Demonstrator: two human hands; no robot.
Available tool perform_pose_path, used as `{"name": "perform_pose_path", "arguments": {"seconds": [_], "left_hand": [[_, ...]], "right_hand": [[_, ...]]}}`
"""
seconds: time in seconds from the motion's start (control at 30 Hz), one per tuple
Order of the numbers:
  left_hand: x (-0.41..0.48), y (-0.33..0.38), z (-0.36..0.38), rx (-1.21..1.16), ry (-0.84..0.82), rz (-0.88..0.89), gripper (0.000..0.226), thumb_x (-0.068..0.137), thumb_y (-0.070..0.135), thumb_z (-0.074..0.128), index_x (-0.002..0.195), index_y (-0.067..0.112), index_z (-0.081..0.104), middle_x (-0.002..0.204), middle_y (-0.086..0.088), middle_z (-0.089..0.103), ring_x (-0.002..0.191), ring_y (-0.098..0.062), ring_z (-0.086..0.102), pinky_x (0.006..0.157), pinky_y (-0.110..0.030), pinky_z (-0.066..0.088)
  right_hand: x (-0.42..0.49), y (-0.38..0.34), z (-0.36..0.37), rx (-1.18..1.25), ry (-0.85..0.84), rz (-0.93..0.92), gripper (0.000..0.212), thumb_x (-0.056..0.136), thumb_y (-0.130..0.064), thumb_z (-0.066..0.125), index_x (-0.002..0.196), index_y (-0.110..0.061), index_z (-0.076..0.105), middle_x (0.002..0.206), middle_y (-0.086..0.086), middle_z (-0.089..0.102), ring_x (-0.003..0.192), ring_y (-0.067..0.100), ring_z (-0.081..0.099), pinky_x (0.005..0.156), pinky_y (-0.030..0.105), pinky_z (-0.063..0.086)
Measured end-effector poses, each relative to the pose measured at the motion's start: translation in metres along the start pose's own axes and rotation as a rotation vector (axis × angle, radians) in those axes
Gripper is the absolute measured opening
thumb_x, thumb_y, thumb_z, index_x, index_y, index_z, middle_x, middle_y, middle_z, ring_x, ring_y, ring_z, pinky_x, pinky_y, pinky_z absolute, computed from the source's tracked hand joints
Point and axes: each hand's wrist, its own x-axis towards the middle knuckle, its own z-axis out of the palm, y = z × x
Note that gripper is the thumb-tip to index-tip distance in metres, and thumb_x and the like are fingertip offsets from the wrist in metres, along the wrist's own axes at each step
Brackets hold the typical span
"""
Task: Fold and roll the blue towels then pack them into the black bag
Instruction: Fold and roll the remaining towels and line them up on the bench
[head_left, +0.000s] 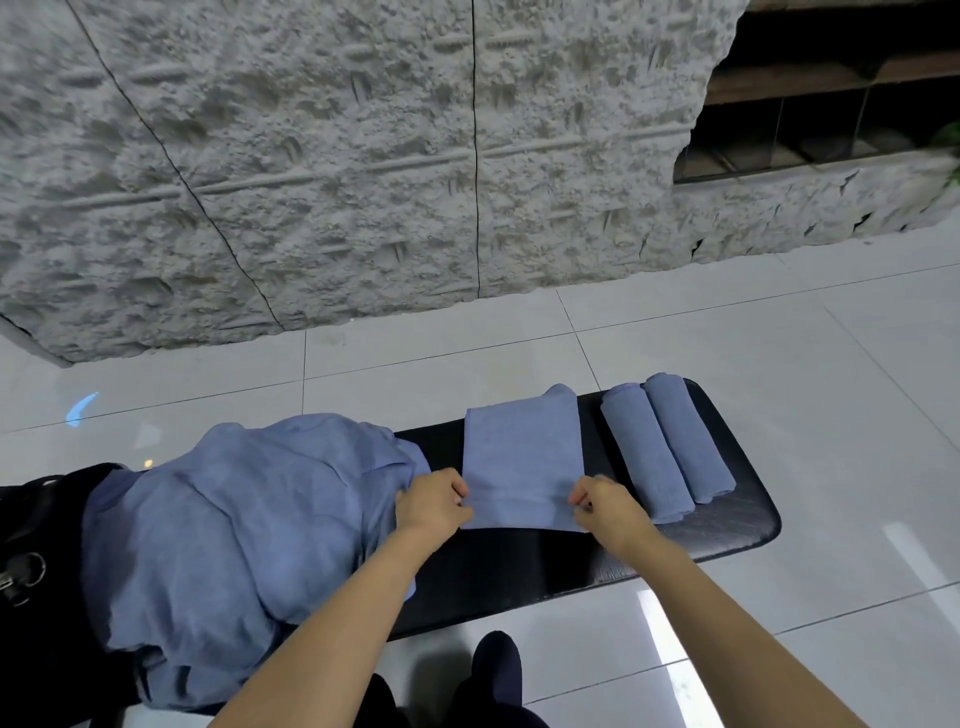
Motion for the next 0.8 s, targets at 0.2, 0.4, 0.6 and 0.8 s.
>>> {"name": "perform_pose_path", "arguments": {"seconds": [0.2, 0.4, 0.6, 0.8], "left_hand": [[-0.007, -0.007, 0.020, 0.484, 0.302, 0.463, 0.036, 0.042, 0.002, 0.086, 0.067, 0.022, 0.068, 0.071, 0.009, 0.062, 0.065, -0.015, 0.053, 0.061, -0.025, 0.036], [-0.012, -0.024, 0.033, 0.562, 0.339, 0.634, 0.027, 0.064, 0.027, 0.078, 0.087, 0.019, 0.067, 0.088, 0.005, 0.062, 0.076, -0.016, 0.056, 0.066, -0.027, 0.041], [-0.010, -0.010, 0.017, 0.504, 0.238, 0.533, 0.018, 0.065, 0.023, 0.074, 0.082, 0.024, 0.069, 0.080, 0.009, 0.063, 0.074, -0.014, 0.054, 0.070, -0.027, 0.037], [-0.002, 0.000, -0.001, 0.144, -0.169, 0.214, 0.018, 0.088, 0.030, 0.054, 0.102, 0.026, 0.065, 0.094, 0.011, 0.062, 0.094, -0.010, 0.052, 0.082, -0.024, 0.032]], "right_hand": [[-0.013, -0.001, 0.021, -0.416, 0.364, -0.289, 0.043, 0.034, 0.012, 0.081, 0.064, -0.014, 0.064, 0.067, -0.001, 0.060, 0.060, 0.020, 0.056, 0.047, 0.026, 0.039], [-0.027, 0.002, 0.031, -0.451, 0.388, -0.346, 0.039, 0.049, -0.004, 0.084, 0.082, -0.015, 0.066, 0.082, -0.001, 0.064, 0.073, 0.019, 0.062, 0.059, 0.029, 0.051], [-0.023, -0.006, 0.011, -0.308, 0.273, -0.210, 0.033, 0.072, -0.004, 0.069, 0.102, -0.017, 0.063, 0.095, -0.003, 0.065, 0.089, 0.019, 0.060, 0.070, 0.029, 0.046], [-0.018, -0.001, -0.011, -0.130, 0.001, -0.056, 0.015, 0.092, -0.016, 0.051, 0.107, -0.014, 0.054, 0.091, -0.001, 0.049, 0.082, 0.017, 0.049, 0.068, 0.027, 0.042]]}}
